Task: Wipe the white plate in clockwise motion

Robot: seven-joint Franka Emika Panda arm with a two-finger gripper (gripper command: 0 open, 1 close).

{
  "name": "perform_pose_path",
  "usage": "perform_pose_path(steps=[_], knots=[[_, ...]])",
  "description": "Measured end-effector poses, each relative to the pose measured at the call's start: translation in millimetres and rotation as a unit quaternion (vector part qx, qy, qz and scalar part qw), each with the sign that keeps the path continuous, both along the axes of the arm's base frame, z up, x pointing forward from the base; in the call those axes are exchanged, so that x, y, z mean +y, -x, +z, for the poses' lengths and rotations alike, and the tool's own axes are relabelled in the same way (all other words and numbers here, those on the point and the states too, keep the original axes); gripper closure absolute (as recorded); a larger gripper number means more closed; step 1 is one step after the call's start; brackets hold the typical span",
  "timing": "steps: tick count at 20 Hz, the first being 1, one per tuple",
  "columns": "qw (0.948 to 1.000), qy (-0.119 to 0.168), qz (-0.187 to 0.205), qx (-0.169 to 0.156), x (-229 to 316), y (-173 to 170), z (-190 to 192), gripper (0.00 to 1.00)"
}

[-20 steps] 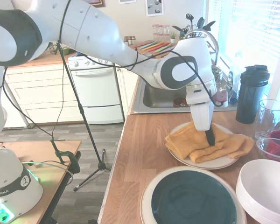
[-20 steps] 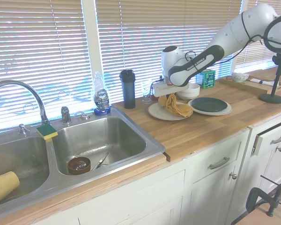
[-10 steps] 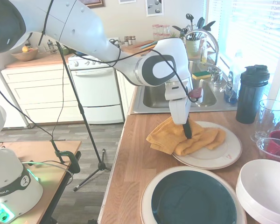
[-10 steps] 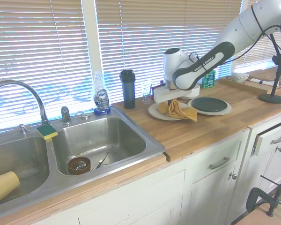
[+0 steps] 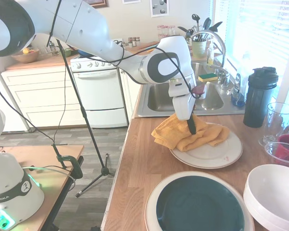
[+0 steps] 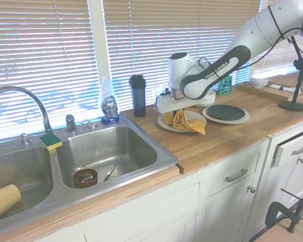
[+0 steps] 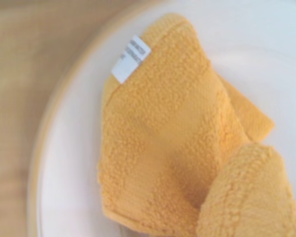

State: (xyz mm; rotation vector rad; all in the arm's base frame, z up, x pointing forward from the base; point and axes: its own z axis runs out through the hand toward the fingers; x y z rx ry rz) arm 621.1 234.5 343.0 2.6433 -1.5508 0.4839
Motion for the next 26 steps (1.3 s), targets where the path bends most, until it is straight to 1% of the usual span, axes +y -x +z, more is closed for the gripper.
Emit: perform_pose_path(steps=[5,10,15,19,22,26], knots=[[0.9998,-0.007,0.0,-0.02,17.9,-13.9,38.0,1.0],[0.9992,-0.014,0.016,-0.034,59.7,-16.6,78.3,1.0],[0.9985,-0.024,0.021,-0.045,98.6,-33.4,101.1,1.0],[0.9982,-0.034,0.019,-0.045,122.2,-50.1,96.0,1.0],[0.9983,-0.04,0.015,-0.04,133.5,-63.8,73.0,1.0],[0.9989,-0.035,0.007,-0.029,134.5,-77.3,37.5,1.0]])
